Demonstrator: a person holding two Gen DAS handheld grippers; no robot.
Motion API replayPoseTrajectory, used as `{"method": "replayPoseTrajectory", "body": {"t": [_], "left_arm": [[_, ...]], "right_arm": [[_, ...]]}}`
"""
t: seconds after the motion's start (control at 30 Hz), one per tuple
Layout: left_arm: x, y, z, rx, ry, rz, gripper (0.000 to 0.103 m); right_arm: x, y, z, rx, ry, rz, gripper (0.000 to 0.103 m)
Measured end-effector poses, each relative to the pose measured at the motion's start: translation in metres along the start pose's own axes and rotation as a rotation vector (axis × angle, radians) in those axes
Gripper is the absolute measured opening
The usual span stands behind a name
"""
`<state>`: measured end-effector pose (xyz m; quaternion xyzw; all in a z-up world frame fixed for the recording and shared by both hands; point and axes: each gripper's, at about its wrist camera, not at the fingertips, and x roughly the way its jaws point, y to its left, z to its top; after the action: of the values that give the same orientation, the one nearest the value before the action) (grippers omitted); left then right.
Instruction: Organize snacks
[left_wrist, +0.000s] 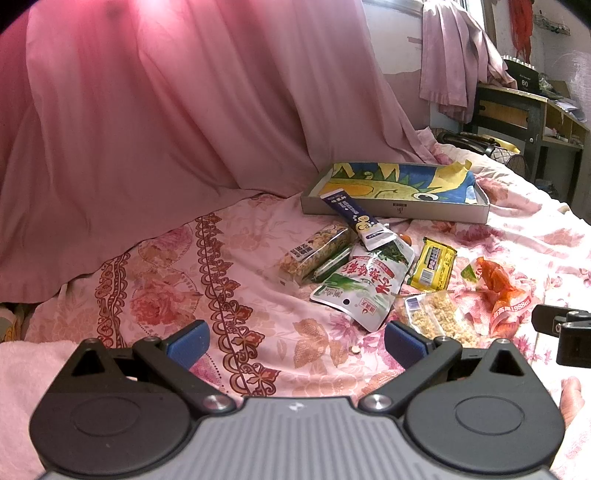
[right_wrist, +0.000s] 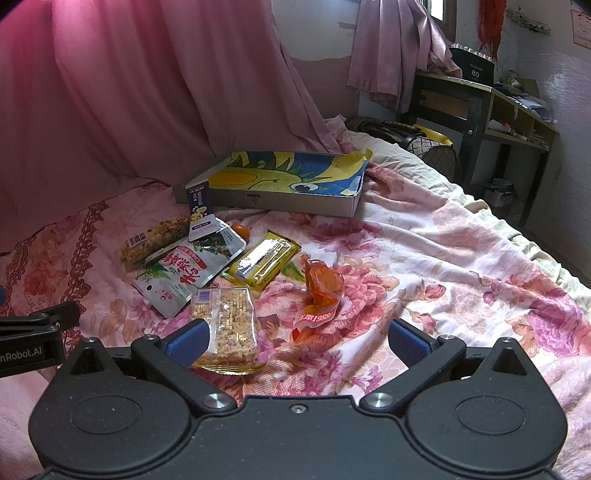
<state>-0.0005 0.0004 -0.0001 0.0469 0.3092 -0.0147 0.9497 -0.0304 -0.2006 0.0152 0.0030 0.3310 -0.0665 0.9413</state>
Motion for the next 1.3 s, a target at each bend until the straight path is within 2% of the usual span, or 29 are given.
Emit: {"method": "replayPoseTrajectory", "body": {"t": [0.33, 0.5, 0.7, 0.93, 1.2, 1.3], "left_arm": [[0.003, 0.004, -0.003, -0.011, 0.019, 0.001, 0.103], [0.009, 0.006, 0.000, -0.024, 0.046, -0.006, 0.103], [0.017, 0.016, 0.012, -0.064, 0.076, -0.054, 0.103], [0.039, 0.020, 0.035, -0.078, 0.102, -0.101, 0.103], [0.076, 0.011, 0.068, 0.003, 0.103, -0.158, 0.103], [0.096, 0.004, 0.077, 0.053, 0.118, -0.189, 0.103]], "right_arm": [[0.003, 0.000, -0.002, 0.012, 0.016, 0.001, 0.102], [0.004, -0.003, 0.001, 0.027, 0.032, 0.040, 0.102], [0.003, -0.010, 0.004, 0.055, 0.056, 0.103, 0.102], [0.020, 0.004, 0.014, 0.011, 0.095, 0.140, 0.102], [0.041, 0.023, 0.032, -0.115, 0.074, 0.142, 0.102], [0.053, 0.024, 0.040, -0.120, 0.093, 0.164, 0.102]]}}
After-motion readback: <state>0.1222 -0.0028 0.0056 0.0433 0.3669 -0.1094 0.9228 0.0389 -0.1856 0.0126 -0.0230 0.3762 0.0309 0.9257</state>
